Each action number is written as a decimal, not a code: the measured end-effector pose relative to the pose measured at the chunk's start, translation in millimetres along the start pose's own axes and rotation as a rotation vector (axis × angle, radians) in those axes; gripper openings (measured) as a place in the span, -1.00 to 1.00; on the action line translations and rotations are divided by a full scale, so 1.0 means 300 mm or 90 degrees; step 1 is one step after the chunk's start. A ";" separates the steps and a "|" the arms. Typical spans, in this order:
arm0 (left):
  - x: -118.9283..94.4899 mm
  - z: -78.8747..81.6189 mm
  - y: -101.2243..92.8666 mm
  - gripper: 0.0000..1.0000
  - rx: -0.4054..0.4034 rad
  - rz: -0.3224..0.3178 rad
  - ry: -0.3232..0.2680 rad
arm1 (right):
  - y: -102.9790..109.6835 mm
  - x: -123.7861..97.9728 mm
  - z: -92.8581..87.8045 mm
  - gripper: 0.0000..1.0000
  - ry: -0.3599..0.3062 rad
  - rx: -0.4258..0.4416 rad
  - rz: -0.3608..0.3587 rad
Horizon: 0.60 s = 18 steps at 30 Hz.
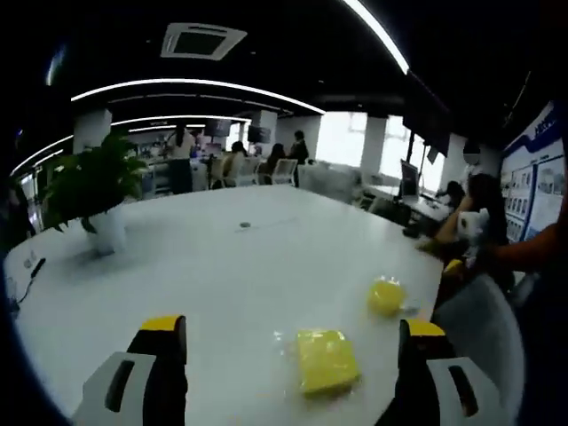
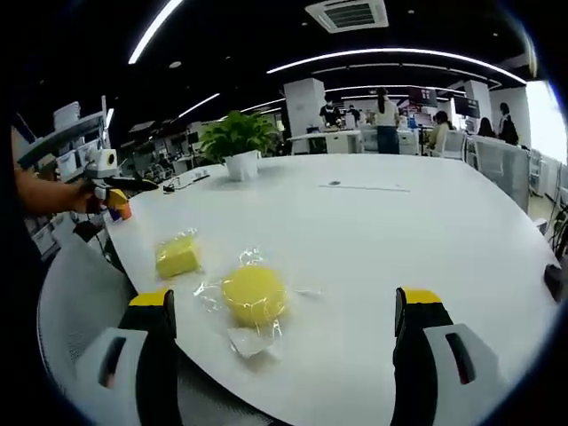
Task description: Compare the silicone blocks by pressing each to a similar depth, holding the contact briefly, and releasing to observe deformation and rebound differences across the visible hardness samples.
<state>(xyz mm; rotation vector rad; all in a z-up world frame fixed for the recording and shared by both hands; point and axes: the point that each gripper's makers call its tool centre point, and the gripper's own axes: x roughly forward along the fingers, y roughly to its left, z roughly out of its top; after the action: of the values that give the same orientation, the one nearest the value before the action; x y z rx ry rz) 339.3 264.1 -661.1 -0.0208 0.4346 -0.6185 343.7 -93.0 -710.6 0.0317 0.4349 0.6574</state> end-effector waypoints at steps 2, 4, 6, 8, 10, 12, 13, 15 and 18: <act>-0.034 -0.029 0.025 1.00 0.028 0.026 0.006 | 0.003 0.003 -0.009 0.93 0.005 0.000 0.001; -0.070 -0.070 0.028 1.00 0.025 0.022 0.012 | 0.004 0.002 -0.015 0.93 0.006 0.010 0.002; -0.101 -0.098 0.030 1.00 0.000 0.012 0.012 | 0.004 0.002 -0.023 0.93 0.011 0.009 0.001; -0.126 -0.115 0.039 1.00 -0.004 0.013 0.010 | 0.006 0.001 -0.027 0.93 0.013 0.007 0.003; -0.142 -0.113 0.030 1.00 0.011 0.009 -0.003 | 0.010 0.001 -0.032 0.93 0.017 0.002 0.003; -0.165 -0.129 0.021 1.00 0.016 0.003 -0.002 | 0.018 0.000 -0.036 0.93 0.022 -0.007 0.003; -0.176 -0.135 0.015 1.00 0.019 -0.005 -0.004 | 0.023 -0.002 -0.038 0.93 0.024 -0.011 0.004; -0.203 -0.122 0.031 1.00 0.017 0.006 -0.031 | 0.029 -0.005 -0.042 0.93 0.029 -0.017 0.005; -0.235 -0.126 0.038 1.00 0.000 0.001 -0.050 | 0.045 -0.013 -0.043 0.93 0.044 -0.022 0.006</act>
<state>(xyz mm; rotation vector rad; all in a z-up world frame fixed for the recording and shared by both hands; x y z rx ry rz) 279.1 317.6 -669.8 -0.0444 0.3580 -0.6140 327.9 -86.0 -718.6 -0.0221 0.4906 0.6770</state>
